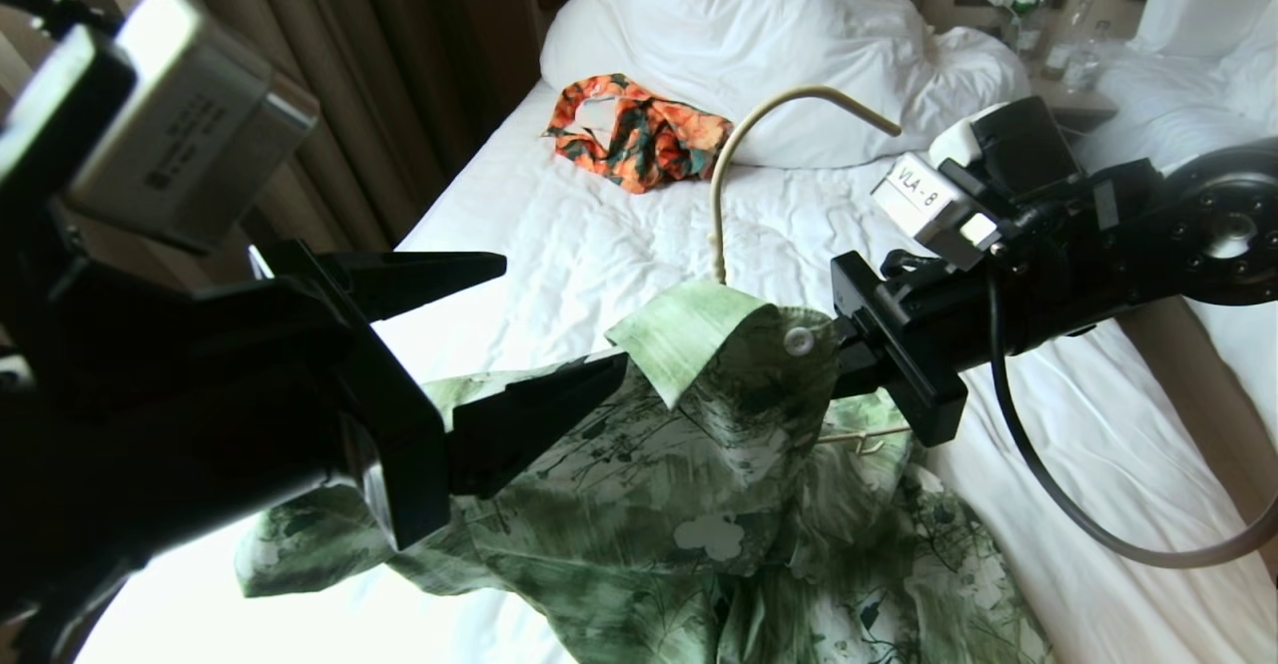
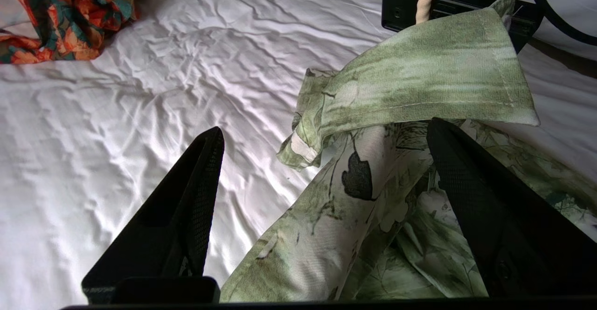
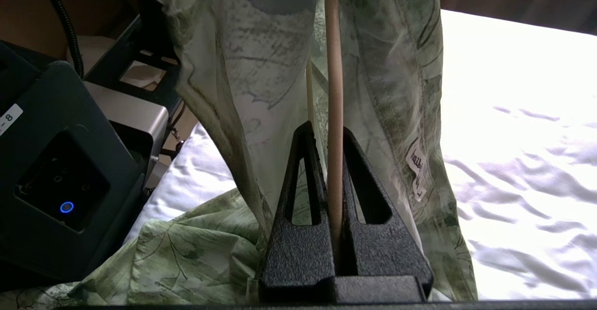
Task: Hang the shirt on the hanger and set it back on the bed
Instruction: Hook the other side of the shirt onto the hanger
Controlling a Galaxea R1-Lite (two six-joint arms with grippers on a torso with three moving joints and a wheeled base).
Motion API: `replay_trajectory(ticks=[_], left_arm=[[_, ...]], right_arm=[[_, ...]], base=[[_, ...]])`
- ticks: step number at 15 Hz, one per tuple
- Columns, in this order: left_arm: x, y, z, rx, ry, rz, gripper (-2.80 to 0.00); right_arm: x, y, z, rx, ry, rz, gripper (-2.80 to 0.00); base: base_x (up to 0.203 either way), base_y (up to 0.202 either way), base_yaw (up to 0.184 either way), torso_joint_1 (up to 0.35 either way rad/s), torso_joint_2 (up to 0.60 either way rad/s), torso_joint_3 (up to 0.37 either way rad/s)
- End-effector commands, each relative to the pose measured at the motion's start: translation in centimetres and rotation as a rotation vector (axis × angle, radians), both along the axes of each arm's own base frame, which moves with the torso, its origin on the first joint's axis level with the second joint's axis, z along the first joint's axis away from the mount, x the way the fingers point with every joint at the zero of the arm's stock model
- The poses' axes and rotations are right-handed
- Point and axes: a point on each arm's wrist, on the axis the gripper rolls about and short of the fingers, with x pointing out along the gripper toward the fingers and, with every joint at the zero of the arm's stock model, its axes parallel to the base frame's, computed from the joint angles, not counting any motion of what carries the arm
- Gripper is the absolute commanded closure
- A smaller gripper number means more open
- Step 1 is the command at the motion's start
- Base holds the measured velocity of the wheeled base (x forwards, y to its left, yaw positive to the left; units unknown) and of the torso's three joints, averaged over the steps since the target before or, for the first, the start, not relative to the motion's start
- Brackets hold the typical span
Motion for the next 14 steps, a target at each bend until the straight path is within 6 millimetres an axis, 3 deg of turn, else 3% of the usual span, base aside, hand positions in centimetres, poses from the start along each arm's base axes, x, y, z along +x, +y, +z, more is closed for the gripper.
replay_trajectory(ticks=[1,9,14], left_arm=[[0.3,-0.8,-0.5,0.026,0.014,-0.008,-2.80],[0.7,-3.5,-2.3,0.095,0.056,-0.075,-2.80],[1.2,-4.2,-2.7,0.110,0.067,-0.068,-2.80]], right_arm=[[0.1,0.2,-0.1,0.002,0.001,0.010,0.00],[-0.5,0.8,0.2,0.008,-0.009,0.036,0.00],[-0.7,0.8,0.3,0.009,-0.012,0.041,0.00]], base=[[0.000,0.000,0.000,0.000,0.00,0.000],[0.000,0.000,0.000,0.000,0.00,0.000],[0.000,0.000,0.000,0.000,0.00,0.000]])
